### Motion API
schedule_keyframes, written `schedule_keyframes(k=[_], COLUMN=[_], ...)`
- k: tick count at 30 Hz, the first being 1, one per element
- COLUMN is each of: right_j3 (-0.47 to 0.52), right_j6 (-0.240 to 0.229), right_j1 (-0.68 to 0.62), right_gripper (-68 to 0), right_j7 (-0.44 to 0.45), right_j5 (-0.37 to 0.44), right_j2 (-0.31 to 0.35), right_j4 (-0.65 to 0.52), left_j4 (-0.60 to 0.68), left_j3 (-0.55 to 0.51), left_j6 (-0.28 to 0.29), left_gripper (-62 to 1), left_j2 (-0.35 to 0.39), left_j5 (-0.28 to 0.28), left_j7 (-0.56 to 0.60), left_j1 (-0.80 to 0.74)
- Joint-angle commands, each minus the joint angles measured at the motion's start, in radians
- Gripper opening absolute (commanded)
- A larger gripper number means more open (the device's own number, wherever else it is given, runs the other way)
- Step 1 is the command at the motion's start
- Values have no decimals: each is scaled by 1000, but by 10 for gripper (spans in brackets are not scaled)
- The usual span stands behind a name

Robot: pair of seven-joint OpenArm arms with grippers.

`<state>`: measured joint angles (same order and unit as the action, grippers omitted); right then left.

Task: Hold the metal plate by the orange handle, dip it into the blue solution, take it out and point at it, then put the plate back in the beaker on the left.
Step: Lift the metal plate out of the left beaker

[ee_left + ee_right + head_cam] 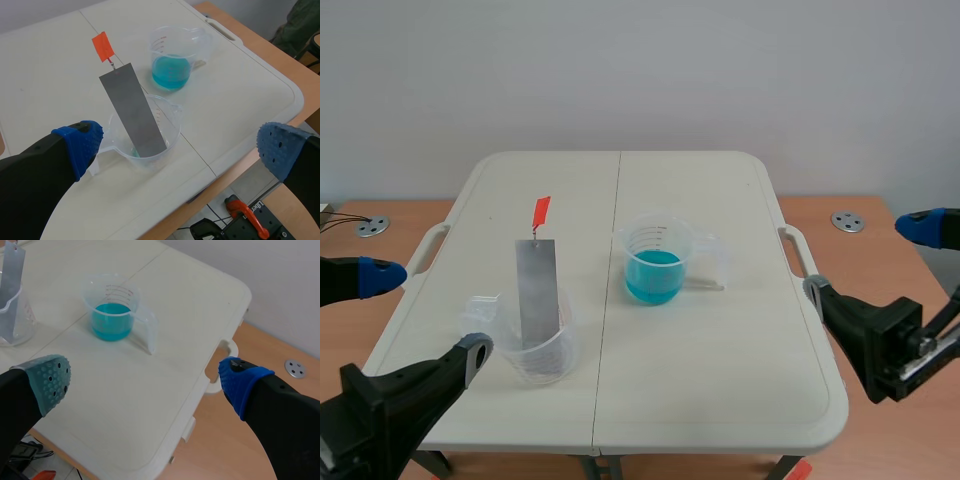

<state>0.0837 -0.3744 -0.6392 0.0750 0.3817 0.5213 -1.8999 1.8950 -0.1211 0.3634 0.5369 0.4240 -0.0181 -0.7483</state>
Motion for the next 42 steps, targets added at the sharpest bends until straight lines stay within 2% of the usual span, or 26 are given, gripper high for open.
schedule_keyframes(k=[1,2,3,6,8,12,14,15,19,21,25,28,34,40,42], right_j3=[-33,-50,-68,-125,-164,-234,-268,-283,-322,-337,-370,-397,-469,-533,-544], right_j6=[-6,-10,-12,-13,-16,-16,-16,-16,-19,-19,-20,-33,-72,-122,-141], right_j1=[45,66,89,159,212,304,346,367,444,481,560,622,746,862,899], right_gripper=[-67,-67,-67,-67,-67,-67,-67,-67,-67,-67,-67,-67,-67,-67,-67], right_j7=[7,7,7,5,4,4,5,4,-29,-51,-95,-128,-175,-202,-218], right_j5=[3,4,4,4,4,4,9,16,15,15,15,16,68,168,206], right_j2=[-1,-1,-1,-1,-1,-1,-2,-5,-51,-81,-143,-185,-254,-307,-326], right_j4=[16,27,36,63,82,116,132,140,170,190,241,288,418,570,617], left_j4=[19,19,19,19,19,19,19,19,19,19,19,13,-83,-238,-286], left_j3=[-1,-1,-1,-1,-1,-1,-1,-1,-18,-38,-98,-135,-148,-147,-146], left_j6=[-2,-2,-2,-2,-2,-2,-12,-31,-158,-201,-264,-302,-316,-309,-289], left_gripper=[14,14,-49,-399,-588,-590,-590,-590,-590,-590,-590,-590,-590,-590,-590], left_j2=[-5,-5,-5,-5,-5,-5,-5,-5,-5,-4,-4,-5,-5,-23,-33], left_j5=[3,2,2,-5,-17,-18,-38,-54,-55,-55,-106,-108,-133,-129,-129], left_j7=[16,17,17,17,18,17,18,17,21,20,19,13,12,13,14], left_j1=[-2,-2,-2,-2,-2,-2,-3,-6,-55,-94,-203,-293,-425,-449,-449])
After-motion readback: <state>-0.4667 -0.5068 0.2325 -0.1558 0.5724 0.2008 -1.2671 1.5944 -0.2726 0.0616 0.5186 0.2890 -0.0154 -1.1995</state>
